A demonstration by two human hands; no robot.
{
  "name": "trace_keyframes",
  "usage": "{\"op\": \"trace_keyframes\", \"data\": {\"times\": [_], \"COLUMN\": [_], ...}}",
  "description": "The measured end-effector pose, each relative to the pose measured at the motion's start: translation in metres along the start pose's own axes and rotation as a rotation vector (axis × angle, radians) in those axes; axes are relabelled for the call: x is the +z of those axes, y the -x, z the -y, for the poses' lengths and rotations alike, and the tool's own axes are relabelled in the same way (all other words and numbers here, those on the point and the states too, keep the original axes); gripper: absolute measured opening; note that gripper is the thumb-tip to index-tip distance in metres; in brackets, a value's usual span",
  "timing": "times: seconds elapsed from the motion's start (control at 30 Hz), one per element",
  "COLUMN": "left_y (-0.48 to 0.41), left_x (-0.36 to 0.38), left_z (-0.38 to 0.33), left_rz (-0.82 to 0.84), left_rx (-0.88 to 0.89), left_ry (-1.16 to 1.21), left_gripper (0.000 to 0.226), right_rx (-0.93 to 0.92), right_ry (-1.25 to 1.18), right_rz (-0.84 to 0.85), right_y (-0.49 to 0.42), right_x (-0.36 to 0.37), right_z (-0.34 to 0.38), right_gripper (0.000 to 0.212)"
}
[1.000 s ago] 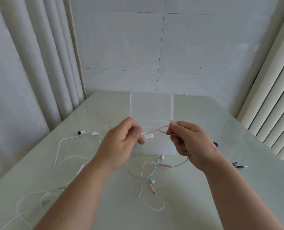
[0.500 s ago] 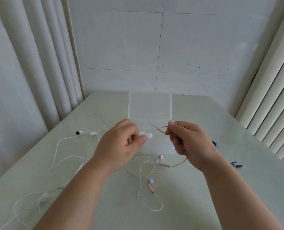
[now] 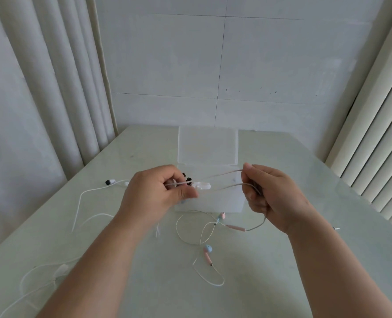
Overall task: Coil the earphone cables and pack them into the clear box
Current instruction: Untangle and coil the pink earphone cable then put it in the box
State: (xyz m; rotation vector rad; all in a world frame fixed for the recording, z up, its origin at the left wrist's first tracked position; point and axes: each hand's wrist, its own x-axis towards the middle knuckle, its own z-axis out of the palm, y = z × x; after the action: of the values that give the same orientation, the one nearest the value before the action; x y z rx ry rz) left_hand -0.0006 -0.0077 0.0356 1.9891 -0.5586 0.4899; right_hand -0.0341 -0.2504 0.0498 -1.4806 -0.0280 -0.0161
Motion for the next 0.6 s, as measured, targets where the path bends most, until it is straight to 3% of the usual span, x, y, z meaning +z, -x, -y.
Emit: {"op": "trace_keyframes", "data": {"times": [0.17, 0.23, 0.43, 0.6], "left_y": [-0.002, -0.003, -0.006, -0.003], "left_x": [-0.008, -0.011, -0.02, -0.016], "left_z": [0.008, 0.012, 0.021, 0.023], "left_rz": [0.171, 0.14, -0.033, 0.182], "left_rx": [-0.089, -0.097, -0.099, -0.201], "left_ry": [-0.151, -0.257, -0.61, -0.587], "left_gripper": [0.028, 0.023, 0.034, 0.024], "right_rx": [0.063, 0.074, 0.018, 0.012], "right_ry": [0.029, 0.049, -0.031, -0.024], "right_rz": [0.052, 0.043, -0.046, 0.07], "right_y": [0.001, 0.001, 0.0, -0.003], "right_x": [-0.008, -0.012, -0.028, -0.013], "right_z": [0.001, 0.001, 0.006, 0.0], "right_gripper": [0.035, 0.037, 0.038, 0.031]}}
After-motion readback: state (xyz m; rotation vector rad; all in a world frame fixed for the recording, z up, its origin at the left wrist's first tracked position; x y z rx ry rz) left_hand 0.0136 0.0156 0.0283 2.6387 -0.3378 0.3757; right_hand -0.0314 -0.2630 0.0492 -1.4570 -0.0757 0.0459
